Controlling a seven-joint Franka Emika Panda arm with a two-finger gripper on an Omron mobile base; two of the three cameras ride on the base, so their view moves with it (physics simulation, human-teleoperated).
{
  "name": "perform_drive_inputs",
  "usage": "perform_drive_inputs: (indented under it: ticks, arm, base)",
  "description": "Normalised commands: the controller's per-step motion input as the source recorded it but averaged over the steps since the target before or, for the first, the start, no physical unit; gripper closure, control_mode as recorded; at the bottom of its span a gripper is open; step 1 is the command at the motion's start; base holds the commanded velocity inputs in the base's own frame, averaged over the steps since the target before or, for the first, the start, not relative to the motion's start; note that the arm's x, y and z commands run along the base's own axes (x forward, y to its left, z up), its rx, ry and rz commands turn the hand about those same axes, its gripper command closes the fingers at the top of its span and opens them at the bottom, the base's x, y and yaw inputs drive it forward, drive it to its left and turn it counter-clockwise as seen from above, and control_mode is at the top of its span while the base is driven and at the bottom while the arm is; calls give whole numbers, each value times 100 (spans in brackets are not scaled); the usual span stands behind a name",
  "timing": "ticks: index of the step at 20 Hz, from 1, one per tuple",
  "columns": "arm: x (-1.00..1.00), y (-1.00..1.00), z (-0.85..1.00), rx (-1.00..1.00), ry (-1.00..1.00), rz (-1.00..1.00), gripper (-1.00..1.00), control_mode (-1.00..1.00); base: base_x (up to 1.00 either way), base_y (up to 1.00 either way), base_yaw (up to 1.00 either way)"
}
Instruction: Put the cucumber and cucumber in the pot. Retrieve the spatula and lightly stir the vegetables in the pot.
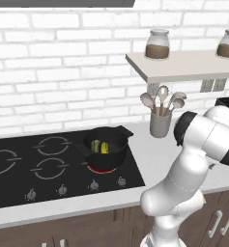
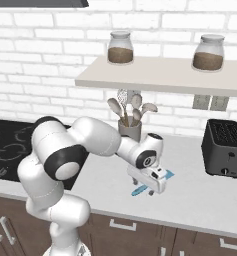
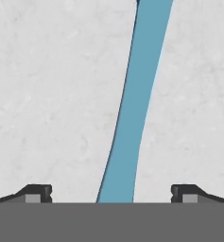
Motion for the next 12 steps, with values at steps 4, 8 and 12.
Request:
perform_drive_inputs:
  ticks: [4,8,12]
  arm:
    - [-8,20,0,0,0,0,-100,-100]
    - [-11,4,-2,0,0,0,100,-100]
    - [-19,0,0,0,0,0,100,-100]
  base:
    - [0,0,0]
    - [0,0,0]
    - [0,0,0]
